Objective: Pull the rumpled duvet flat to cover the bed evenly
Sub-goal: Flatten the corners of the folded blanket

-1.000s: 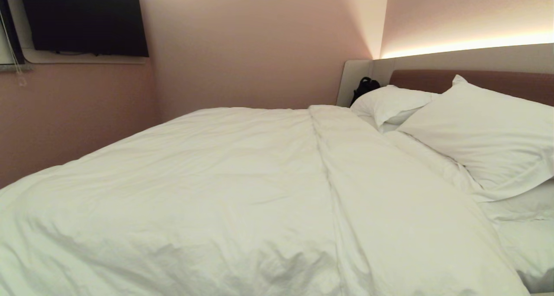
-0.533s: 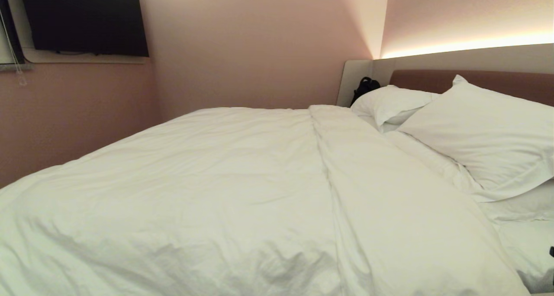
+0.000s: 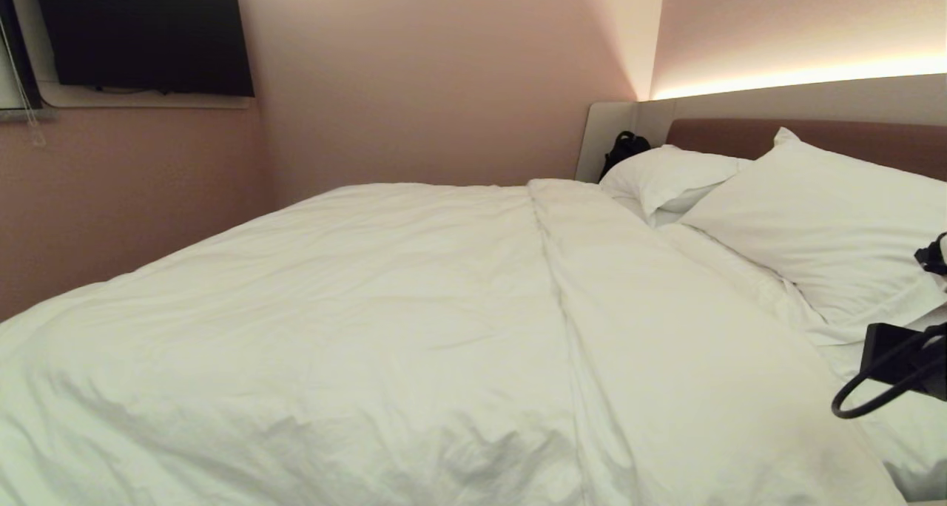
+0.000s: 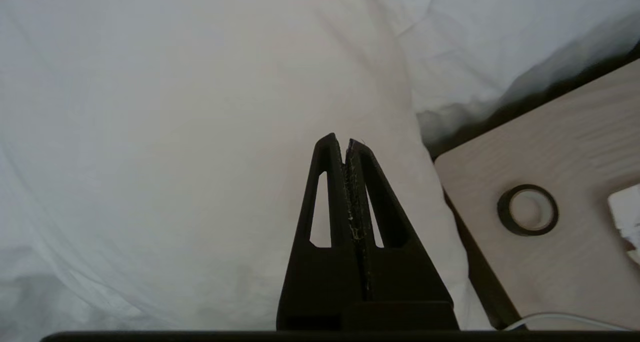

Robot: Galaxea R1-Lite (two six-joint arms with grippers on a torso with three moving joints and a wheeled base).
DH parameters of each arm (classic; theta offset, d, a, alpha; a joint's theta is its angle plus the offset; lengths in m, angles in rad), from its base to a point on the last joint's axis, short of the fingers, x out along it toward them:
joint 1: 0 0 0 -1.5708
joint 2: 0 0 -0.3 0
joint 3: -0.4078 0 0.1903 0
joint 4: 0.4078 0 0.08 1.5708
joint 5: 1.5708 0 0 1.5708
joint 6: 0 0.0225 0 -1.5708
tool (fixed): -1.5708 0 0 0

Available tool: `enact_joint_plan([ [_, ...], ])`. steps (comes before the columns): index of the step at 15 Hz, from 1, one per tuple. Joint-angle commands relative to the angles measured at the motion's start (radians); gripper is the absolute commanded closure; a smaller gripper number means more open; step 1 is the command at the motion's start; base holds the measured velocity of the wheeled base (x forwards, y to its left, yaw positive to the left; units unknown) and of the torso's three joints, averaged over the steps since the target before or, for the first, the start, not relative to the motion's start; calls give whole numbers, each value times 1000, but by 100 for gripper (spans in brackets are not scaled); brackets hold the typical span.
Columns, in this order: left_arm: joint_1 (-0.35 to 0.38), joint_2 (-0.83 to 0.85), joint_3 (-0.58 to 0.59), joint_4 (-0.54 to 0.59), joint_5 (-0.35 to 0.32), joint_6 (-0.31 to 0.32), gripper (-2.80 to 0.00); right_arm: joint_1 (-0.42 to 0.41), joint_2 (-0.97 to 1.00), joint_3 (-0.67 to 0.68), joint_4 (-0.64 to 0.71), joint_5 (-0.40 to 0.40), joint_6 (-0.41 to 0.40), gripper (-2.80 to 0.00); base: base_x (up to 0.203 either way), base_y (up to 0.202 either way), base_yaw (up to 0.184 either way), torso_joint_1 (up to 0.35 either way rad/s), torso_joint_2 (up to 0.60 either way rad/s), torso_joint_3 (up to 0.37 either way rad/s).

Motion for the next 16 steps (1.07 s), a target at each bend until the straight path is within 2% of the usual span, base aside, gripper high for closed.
enact_joint_plan([
  [1, 0, 0, 0, 0, 0, 0, 0, -39, 92, -8, -5, 135, -8, 0, 0, 0, 0, 0, 0, 0],
  [9, 0, 0, 0, 0, 0, 0, 0, -86, 162, 11, -48, 137, -45, 0, 0, 0, 0, 0, 0, 0],
  [16, 0, 0, 0, 0, 0, 0, 0, -88, 118, 170, -52, 128, -73, 0, 0, 0, 0, 0, 0, 0],
])
